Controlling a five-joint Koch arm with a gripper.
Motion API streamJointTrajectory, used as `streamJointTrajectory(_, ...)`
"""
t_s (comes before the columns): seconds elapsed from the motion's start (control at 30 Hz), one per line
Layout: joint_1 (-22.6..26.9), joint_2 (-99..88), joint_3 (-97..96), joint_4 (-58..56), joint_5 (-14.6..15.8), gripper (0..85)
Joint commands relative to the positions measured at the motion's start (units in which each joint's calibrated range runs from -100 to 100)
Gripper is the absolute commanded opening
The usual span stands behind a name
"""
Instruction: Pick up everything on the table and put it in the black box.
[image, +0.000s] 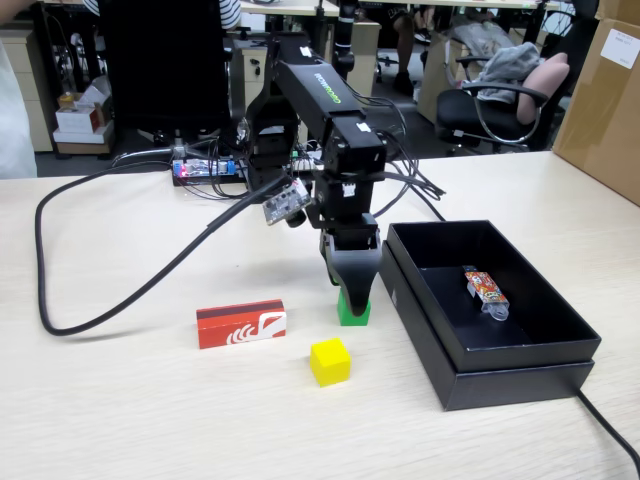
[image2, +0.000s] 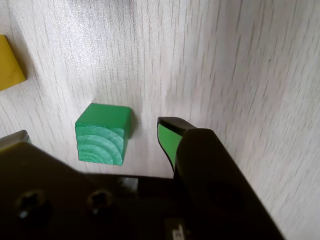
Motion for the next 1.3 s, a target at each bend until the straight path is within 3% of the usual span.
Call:
streamJointTrajectory(0.0,0.24,-0.30,5.53,-0.20,0.20,47.7)
streamJointTrajectory(0.37,1.47,8.31,11.43,-0.20,0.34,47.1)
streamJointTrajectory(0.63,1.03,10.26,11.34,-0.20,0.59,41.2)
streamJointTrajectory(0.73,0.88,10.61,11.43,-0.20,0.63,35.5)
streamJointTrajectory(0.87,0.68,10.61,11.43,-0.20,0.68,35.2)
streamJointTrajectory(1.1,0.24,10.72,11.43,-0.20,0.93,14.5)
streamJointTrajectory(1.27,0.10,10.61,11.52,-0.20,1.03,12.8)
